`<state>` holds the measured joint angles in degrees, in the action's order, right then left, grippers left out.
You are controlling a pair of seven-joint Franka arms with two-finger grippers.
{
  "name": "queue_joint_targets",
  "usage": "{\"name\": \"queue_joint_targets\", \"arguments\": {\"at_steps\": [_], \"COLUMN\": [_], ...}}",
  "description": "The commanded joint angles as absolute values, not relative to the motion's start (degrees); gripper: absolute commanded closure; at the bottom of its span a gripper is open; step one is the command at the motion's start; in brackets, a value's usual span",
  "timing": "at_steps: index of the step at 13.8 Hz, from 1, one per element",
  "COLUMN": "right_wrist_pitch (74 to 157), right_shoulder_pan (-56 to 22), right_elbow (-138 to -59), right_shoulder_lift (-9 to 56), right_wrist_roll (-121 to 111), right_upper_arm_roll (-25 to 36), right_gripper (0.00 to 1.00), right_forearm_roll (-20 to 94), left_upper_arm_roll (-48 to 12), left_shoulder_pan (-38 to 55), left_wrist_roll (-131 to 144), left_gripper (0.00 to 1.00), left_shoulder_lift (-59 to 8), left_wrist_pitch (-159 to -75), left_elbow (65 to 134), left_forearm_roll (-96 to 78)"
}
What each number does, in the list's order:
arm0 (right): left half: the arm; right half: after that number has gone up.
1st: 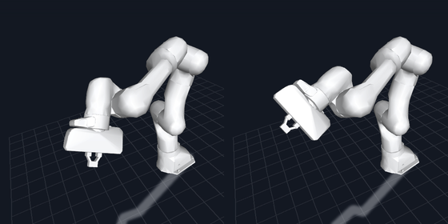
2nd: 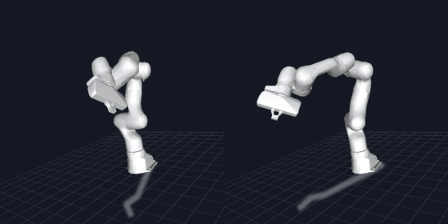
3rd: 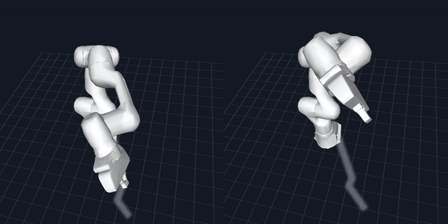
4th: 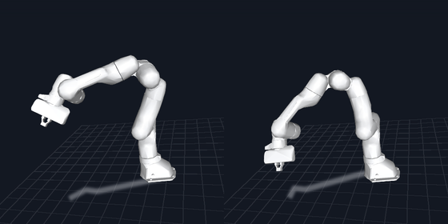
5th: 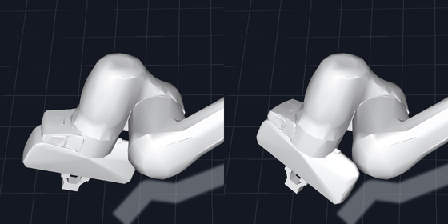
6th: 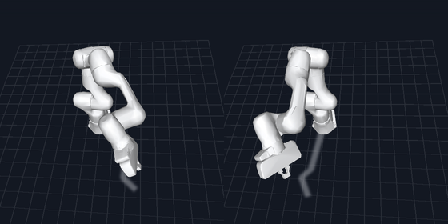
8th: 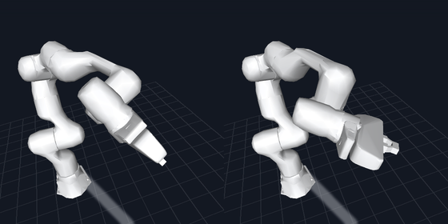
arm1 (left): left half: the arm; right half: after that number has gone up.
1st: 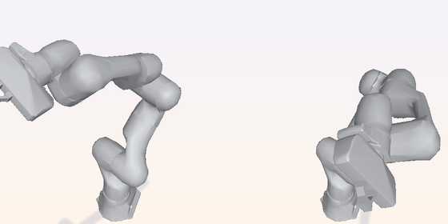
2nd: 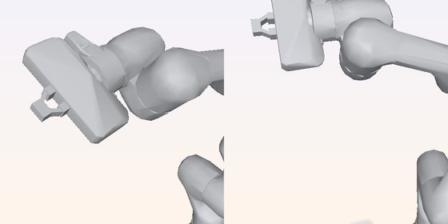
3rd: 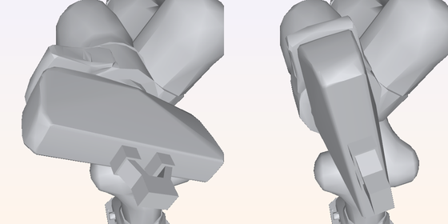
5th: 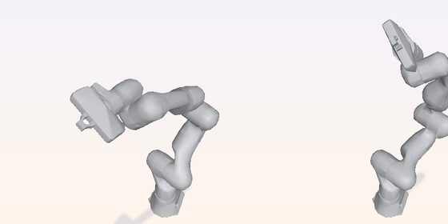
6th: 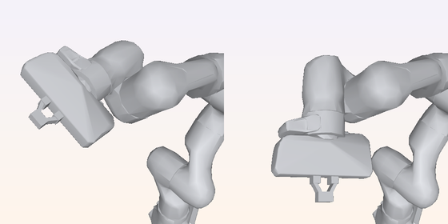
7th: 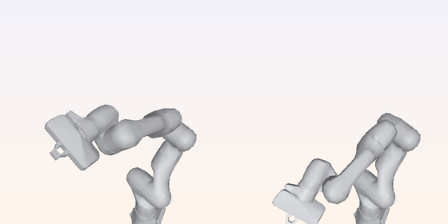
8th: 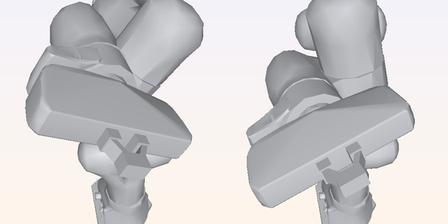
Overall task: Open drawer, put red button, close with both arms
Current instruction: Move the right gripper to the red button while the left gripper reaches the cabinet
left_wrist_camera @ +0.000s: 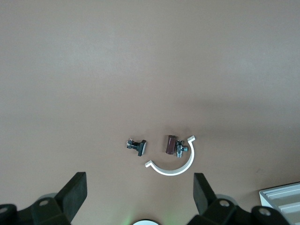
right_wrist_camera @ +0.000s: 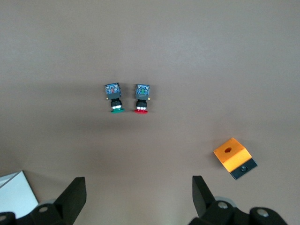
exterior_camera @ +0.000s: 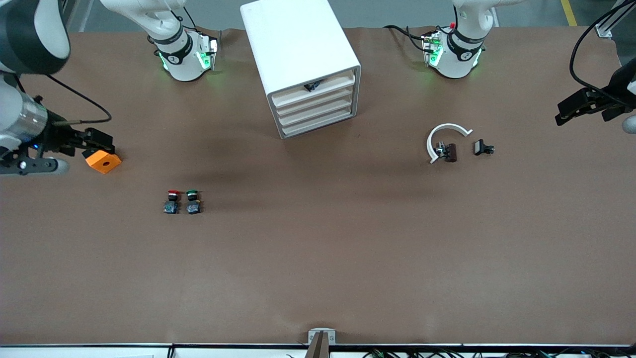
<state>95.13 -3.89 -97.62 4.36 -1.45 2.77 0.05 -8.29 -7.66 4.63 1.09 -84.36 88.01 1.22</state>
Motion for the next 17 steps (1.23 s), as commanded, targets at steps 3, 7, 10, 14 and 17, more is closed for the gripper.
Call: {"name": "queue_joint_targets", "arguments": {"at_steps": [3, 7, 10, 14, 17], "right_wrist_pitch": [100.81, 108.07, 117.65, 126.45, 132.08], "right_shoulder_pan": [-4.75, -4.66, -4.66, -4.04, -2.99], "right_elbow": [-103.54, -107.82, -114.15, -115.22, -115.22], "right_shoulder_lift": [3.52, 5.19, 5.88, 12.99, 18.18], "right_wrist_roll": [-1.14, -1.14, -1.14, -1.14, -1.06], "right_upper_arm_roll": [2.90, 2.90, 2.90, 2.90, 2.90], "right_gripper": [0.00, 0.00, 0.00, 0.00, 0.00], "right_forearm_roll": [-0.62, -0.70, -0.70, -0.62, -0.62], "left_upper_arm_roll": [-8.35, -9.75, -11.86, -16.16, -18.98], "left_shoulder_pan": [-7.65, -6.51, -6.50, -6.15, -5.19], "left_wrist_roll": [4.04, 4.83, 5.53, 18.15, 30.63], "left_gripper": [0.00, 0.00, 0.00, 0.00, 0.00], "left_shoulder_lift": [0.53, -5.96, -10.97, -17.57, -22.31], "left_wrist_pitch": [-83.94, -85.68, -90.60, -94.82, -97.56], "left_elbow": [87.36, 86.93, 87.80, 89.64, 91.23], "left_forearm_roll": [1.58, 1.05, 0.88, 0.70, 0.70]}}
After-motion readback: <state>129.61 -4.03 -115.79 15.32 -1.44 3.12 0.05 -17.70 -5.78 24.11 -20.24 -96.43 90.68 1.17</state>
